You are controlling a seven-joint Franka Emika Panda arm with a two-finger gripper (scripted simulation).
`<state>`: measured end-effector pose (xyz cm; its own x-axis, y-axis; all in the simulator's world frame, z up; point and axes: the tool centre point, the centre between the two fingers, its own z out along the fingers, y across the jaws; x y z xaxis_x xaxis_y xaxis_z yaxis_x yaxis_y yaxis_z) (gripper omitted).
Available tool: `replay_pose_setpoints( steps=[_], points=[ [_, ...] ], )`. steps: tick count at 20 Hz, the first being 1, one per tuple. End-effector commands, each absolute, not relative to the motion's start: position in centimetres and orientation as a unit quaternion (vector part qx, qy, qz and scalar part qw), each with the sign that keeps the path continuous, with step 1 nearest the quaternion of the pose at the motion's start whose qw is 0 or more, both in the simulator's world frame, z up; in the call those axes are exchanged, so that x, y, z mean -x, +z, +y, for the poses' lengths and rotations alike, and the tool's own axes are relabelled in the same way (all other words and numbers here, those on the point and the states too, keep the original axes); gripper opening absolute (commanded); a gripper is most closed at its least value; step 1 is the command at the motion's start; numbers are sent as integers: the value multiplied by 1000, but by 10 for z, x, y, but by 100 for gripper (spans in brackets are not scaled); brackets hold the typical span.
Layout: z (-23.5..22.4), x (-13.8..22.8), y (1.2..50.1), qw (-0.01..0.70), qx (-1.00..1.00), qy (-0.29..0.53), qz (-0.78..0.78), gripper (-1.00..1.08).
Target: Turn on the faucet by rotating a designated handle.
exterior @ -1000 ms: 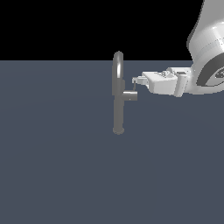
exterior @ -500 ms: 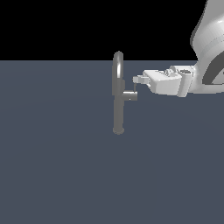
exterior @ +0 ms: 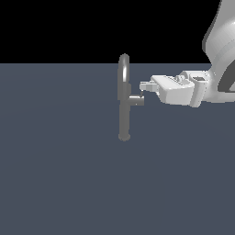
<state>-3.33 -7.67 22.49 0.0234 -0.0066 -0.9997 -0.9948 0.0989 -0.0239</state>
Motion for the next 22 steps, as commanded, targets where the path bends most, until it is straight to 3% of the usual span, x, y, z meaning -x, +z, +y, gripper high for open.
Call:
replay_pose_setpoints(
  steps=[1, 9, 10, 18, 19, 20, 22],
  points=[
    [-75, 45, 213, 523, 475, 476, 524, -100],
    [-74, 59, 192, 524, 476, 475, 523, -100],
    [-76, 48, 215, 533, 487, 464, 513, -100],
    [-73, 64, 160, 523, 475, 476, 524, -100],
    [-73, 64, 160, 523, 475, 476, 524, -100],
    [-75, 53, 190, 535, 489, 464, 509, -100],
    [-75, 53, 178, 532, 486, 467, 513, -100]
  ],
)
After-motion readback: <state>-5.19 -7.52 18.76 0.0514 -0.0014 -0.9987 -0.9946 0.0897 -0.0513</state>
